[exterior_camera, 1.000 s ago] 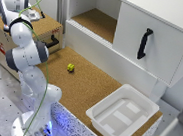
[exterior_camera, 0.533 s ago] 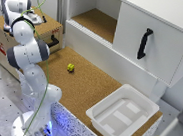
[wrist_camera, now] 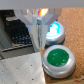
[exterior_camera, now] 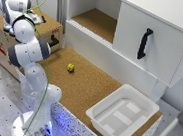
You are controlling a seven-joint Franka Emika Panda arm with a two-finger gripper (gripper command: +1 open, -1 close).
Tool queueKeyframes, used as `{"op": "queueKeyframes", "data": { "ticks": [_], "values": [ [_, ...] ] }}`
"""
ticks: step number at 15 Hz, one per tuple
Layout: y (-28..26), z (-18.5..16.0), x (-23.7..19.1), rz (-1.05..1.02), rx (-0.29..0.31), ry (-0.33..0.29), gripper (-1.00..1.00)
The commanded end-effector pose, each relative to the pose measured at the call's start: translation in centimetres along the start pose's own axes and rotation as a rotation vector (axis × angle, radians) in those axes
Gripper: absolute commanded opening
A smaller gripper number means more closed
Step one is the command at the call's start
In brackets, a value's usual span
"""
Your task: Move the green light switch to turn off the green light
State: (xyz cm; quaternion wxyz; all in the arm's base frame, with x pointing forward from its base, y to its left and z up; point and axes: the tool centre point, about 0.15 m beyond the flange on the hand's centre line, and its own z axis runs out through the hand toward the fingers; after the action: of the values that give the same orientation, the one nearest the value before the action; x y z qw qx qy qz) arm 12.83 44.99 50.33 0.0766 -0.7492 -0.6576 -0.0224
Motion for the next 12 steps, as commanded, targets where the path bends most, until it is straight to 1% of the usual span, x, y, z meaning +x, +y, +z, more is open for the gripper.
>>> {"op": "queueKeyframes", "data": {
  "ticks": [1,3,4,12],
  "values": [
    [0.7,-1.3,-0.4,0.08,-0.066,-0.023,1.0],
    [1.6,-1.1,-0.6,0.12,-0.056,-0.017,1.0],
    [1.7,-1.3,-0.6,0.14,-0.048,-0.004,1.0],
    [1.7,-1.3,-0.6,0.14,-0.048,-0.004,1.0]
  ]
}}
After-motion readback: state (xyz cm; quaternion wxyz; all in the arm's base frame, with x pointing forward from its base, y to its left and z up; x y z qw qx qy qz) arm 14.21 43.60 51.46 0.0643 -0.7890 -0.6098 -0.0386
